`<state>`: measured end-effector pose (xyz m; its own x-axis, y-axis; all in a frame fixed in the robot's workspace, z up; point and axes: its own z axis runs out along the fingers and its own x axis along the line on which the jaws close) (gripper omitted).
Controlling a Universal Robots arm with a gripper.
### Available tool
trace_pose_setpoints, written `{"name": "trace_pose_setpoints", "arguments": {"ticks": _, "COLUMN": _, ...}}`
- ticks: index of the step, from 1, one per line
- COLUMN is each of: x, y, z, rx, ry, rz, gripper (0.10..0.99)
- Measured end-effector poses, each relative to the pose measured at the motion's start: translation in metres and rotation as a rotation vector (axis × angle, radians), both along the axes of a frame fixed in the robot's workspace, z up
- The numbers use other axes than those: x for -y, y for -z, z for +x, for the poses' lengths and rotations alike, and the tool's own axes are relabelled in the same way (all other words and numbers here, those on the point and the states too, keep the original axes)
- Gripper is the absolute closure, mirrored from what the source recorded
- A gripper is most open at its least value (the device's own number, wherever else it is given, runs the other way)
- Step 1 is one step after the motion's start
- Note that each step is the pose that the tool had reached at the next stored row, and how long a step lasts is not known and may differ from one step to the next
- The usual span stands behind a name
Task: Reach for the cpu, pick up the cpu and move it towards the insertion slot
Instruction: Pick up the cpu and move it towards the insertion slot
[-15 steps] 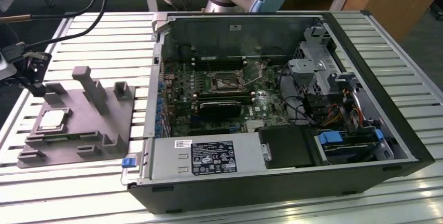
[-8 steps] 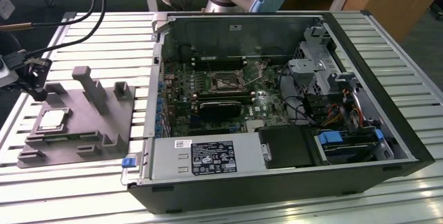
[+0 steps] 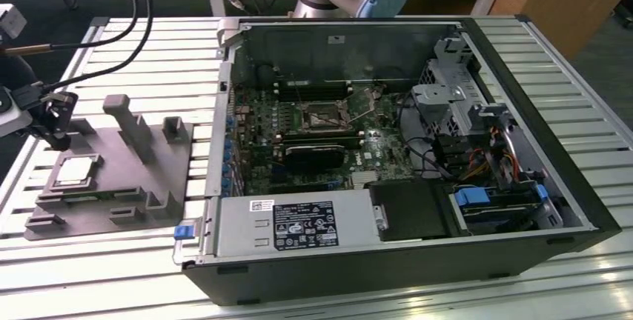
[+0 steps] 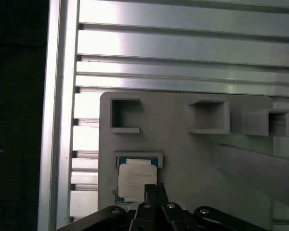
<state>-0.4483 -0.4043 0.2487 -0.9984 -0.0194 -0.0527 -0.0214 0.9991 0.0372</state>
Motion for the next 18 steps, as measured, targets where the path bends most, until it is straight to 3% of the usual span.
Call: {"name": "trace_pose_setpoints", "arguments": {"ticks": 18, "x": 0.0, "y": 0.0328, "z": -0.0096, "rx": -0.0004, "ry": 0.0, "rz": -0.005, "gripper": 0.98}}
